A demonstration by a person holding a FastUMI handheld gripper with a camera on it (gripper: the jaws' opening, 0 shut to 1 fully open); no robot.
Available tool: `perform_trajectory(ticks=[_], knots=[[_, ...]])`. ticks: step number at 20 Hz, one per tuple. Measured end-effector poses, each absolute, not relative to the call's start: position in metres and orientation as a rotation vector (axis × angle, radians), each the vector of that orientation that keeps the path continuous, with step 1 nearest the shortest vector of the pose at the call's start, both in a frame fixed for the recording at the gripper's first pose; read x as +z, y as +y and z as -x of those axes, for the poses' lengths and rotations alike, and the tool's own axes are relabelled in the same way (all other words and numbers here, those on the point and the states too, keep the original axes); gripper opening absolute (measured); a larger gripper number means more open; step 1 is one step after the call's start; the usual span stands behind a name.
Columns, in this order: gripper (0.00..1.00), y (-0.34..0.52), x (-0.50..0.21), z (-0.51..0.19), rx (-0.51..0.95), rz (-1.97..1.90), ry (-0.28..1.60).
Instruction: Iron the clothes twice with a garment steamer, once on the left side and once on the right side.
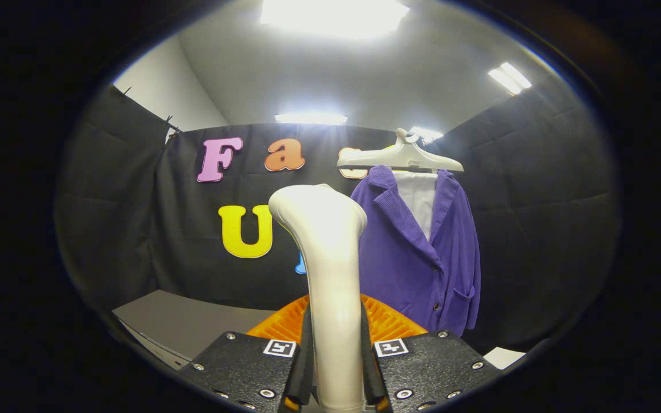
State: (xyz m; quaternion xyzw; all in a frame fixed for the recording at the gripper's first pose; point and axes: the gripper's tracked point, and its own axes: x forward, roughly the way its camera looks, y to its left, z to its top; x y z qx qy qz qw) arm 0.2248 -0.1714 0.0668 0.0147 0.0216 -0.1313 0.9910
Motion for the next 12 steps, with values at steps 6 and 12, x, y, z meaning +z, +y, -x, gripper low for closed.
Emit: perform_trajectory(ticks=[6, 12], knots=[[0.35, -0.212, 0.084, -0.265, -0.326, -0.053, 0.001], [0.35, -0.252, 0.104, -0.305, -0.397, -0.046, -0.038]])
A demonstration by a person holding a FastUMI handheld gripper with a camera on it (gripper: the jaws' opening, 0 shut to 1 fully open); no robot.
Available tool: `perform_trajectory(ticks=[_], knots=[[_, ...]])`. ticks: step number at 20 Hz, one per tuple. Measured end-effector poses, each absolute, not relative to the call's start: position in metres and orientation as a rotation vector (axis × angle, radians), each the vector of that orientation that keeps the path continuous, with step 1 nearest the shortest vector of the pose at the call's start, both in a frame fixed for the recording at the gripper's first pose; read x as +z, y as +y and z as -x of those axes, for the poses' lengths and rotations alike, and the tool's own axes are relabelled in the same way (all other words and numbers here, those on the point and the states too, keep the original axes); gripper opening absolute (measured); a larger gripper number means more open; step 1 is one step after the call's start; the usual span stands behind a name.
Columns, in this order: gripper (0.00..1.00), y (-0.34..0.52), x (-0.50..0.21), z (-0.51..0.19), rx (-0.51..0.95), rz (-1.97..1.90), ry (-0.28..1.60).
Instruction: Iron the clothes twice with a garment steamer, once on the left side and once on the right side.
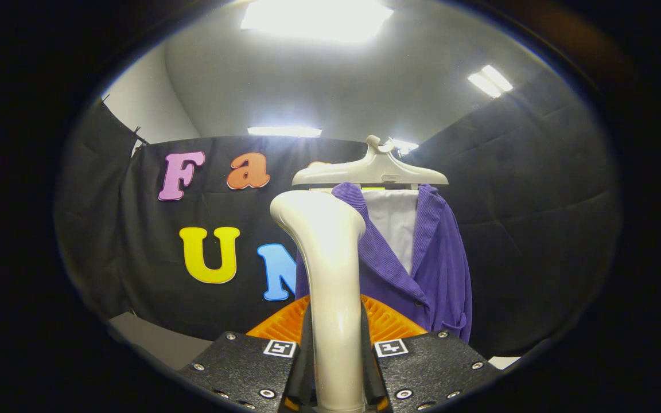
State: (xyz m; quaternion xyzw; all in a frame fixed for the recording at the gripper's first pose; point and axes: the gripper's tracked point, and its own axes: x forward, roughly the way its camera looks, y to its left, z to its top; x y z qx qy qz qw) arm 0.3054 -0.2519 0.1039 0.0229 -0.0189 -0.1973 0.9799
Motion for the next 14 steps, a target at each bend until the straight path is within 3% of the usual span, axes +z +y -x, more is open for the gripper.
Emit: perform_trajectory(ticks=[6, 14], knots=[[0.35, -0.283, 0.106, -0.334, -0.462, 0.005, -0.036], [0.35, -0.289, 0.055, -0.341, -0.473, 0.016, 0.041]])
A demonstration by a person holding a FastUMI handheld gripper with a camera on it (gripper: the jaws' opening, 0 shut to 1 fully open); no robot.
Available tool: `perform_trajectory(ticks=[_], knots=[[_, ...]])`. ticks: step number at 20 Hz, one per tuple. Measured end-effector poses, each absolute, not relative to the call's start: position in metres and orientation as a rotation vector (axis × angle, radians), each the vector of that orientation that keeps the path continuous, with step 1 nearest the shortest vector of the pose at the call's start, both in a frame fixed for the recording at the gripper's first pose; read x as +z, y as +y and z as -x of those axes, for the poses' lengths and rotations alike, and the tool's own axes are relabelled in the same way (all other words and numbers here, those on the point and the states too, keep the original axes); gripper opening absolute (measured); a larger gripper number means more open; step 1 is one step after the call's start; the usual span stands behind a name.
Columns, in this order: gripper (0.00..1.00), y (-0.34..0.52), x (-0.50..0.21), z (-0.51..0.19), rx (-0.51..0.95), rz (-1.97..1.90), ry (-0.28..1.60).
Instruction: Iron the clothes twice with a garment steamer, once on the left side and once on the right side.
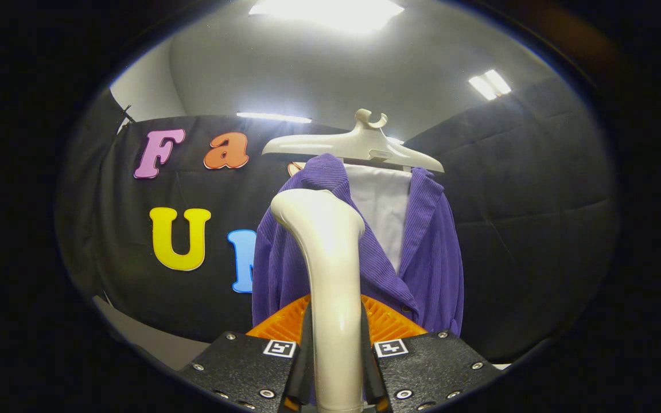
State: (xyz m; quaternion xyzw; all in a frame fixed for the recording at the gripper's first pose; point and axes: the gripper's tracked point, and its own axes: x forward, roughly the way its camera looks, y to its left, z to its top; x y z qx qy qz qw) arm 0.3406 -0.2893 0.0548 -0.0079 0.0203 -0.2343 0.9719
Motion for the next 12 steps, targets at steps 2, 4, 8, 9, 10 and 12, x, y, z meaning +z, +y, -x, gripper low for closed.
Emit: perform_trajectory(ticks=[2, 4, 8, 9, 10, 12], knots=[[0.35, -0.287, 0.042, -0.338, -0.472, 0.020, 0.063], [0.35, -0.284, 0.031, -0.334, -0.469, 0.022, 0.073], [0.35, -0.279, 0.003, -0.321, -0.461, 0.019, 0.103], [0.35, -0.279, -0.007, -0.317, -0.461, 0.022, 0.117], [0.35, -0.279, -0.017, -0.314, -0.462, 0.022, 0.133], [0.35, -0.278, -0.036, -0.305, -0.460, 0.017, 0.165]])
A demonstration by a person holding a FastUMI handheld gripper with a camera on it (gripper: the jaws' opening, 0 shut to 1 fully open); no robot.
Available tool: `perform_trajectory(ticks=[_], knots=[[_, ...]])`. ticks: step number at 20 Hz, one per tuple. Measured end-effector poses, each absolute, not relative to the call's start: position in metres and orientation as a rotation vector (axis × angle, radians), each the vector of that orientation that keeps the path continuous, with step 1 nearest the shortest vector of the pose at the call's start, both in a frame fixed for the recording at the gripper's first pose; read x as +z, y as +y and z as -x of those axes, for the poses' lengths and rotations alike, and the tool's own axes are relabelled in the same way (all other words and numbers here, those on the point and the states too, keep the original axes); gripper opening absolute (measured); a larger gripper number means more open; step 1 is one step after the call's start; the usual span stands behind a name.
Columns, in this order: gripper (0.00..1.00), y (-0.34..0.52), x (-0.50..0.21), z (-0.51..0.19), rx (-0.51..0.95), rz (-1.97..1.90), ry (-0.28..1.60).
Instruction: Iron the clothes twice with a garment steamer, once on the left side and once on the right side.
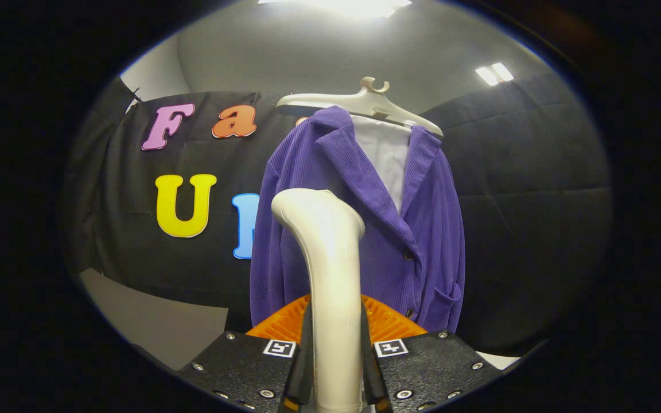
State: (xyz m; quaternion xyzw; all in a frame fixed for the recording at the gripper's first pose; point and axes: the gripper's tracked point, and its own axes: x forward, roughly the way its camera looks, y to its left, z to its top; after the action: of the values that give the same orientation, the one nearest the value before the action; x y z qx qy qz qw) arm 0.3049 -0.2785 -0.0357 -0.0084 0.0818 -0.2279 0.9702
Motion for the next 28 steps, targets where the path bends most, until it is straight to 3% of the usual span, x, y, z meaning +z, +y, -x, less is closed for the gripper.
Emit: perform_trajectory(ticks=[28], knots=[[0.35, -0.284, -0.311, -0.219, -0.469, -0.109, 0.577]])
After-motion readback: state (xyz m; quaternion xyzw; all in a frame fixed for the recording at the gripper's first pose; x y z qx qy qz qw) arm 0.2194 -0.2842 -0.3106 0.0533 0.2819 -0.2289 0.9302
